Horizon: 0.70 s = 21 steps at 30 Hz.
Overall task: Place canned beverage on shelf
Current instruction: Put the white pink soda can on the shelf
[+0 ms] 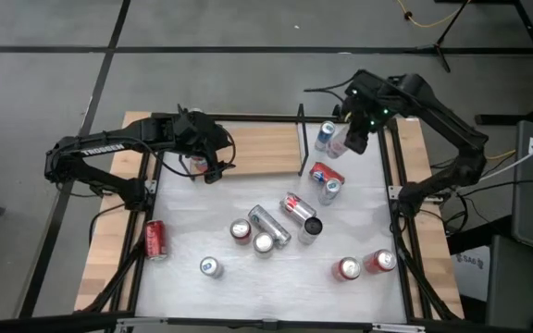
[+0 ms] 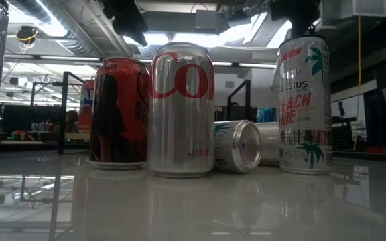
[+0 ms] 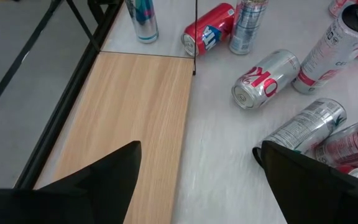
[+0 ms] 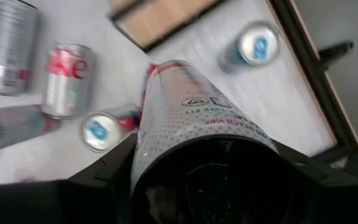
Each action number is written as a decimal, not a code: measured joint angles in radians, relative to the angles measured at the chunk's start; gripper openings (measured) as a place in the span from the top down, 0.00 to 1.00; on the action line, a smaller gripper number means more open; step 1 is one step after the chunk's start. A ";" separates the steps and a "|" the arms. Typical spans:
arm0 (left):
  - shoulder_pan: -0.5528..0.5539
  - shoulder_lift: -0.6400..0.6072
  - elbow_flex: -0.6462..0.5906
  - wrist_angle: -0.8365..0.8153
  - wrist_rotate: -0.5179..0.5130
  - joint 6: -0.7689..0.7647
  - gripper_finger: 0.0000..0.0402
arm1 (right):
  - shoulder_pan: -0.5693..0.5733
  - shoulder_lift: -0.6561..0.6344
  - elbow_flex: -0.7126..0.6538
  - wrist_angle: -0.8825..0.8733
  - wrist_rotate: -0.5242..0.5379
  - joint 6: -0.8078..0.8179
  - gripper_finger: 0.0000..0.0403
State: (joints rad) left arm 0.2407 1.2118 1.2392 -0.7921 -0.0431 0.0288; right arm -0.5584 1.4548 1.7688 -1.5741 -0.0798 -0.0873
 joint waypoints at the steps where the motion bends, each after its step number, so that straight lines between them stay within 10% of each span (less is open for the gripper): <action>1: 0.000 0.000 0.000 0.000 0.000 0.000 0.20 | 0.022 0.000 0.018 0.001 -0.001 0.011 0.38; 21: 0.000 0.000 0.000 0.000 0.000 0.000 0.20 | 0.346 0.087 0.138 0.126 -0.019 0.023 0.38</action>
State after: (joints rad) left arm 0.2409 1.2118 1.2392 -0.7921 -0.0431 0.0288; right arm -0.2127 1.5422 1.9068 -1.4482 -0.0990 -0.0646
